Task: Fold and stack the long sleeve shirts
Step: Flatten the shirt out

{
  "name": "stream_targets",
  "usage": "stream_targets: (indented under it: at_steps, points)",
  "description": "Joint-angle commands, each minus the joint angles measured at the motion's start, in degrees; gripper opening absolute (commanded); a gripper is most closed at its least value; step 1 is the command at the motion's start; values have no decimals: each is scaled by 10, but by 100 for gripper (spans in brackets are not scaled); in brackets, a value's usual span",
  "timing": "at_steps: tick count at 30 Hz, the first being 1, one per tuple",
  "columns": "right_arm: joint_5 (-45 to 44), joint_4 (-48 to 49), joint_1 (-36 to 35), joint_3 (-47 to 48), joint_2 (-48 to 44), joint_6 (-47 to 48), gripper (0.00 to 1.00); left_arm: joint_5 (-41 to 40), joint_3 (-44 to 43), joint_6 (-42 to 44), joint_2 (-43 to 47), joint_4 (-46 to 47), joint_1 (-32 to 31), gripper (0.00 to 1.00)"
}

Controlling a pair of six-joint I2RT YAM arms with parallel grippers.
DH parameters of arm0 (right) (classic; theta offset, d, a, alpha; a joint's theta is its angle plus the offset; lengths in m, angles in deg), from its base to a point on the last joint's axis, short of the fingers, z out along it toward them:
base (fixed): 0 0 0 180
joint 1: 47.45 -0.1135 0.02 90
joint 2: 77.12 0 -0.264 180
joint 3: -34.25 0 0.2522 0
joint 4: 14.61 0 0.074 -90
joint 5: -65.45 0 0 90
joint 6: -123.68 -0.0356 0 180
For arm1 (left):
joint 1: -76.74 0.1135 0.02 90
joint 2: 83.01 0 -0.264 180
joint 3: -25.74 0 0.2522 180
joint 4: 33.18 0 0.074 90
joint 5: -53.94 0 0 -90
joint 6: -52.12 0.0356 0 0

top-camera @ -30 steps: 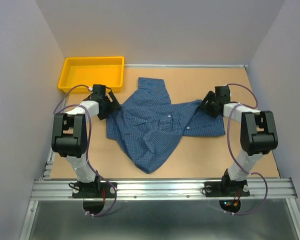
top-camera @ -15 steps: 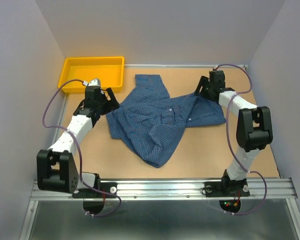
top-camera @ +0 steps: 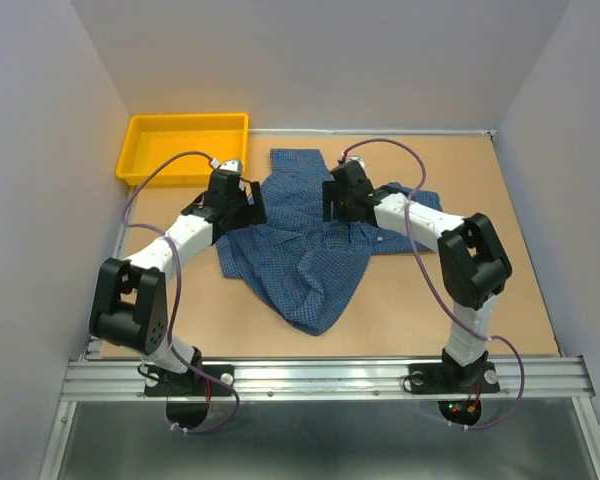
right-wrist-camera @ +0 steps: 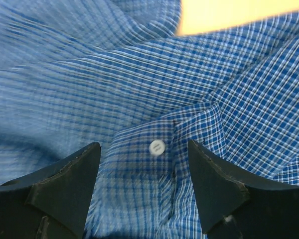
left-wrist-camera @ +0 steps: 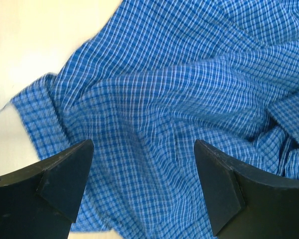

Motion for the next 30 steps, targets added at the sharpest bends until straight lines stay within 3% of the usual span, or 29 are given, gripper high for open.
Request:
stream_targets:
  at_steps: [1, 5, 7, 8, 11, 12, 14, 18, 22, 26, 30]
  points:
    - [-99, -41, -16, 57, 48, -17, 76, -6, -76, 3, -37, 9, -14, 94]
    - [-143, -63, -35, 82, 81, -13, 74, -5, -110, -1, -104, -1, -19, 95]
    - [-148, -78, -36, 86, 90, -16, 65, -14, -116, -7, -134, -5, -19, 95]
    - [-150, -78, -36, 84, 88, -18, 59, -17, -116, -8, -142, -5, -19, 95]
    - [-158, -83, -37, 66, 63, -19, 27, -30, -108, -15, -166, -1, -18, 95]
    - [-166, -86, -36, 60, 54, -16, 11, -31, -108, -16, -170, -2, -18, 95]
    - [-172, -90, -36, 45, 27, -16, 1, -33, -110, -22, -179, -4, -18, 95]
    - [-174, -115, -36, -9, -60, -21, 1, -44, -108, -29, -187, -7, -18, 95]
    - [-155, -166, -36, -103, -206, -71, 1, -51, -108, -34, -193, -13, -18, 95]
    - [-83, -227, -37, -215, -337, -142, 1, -58, -109, -39, -192, -15, -17, 95]
    - [69, -296, -36, -308, -458, -223, 1, -66, -108, -42, -187, -15, -16, 95]
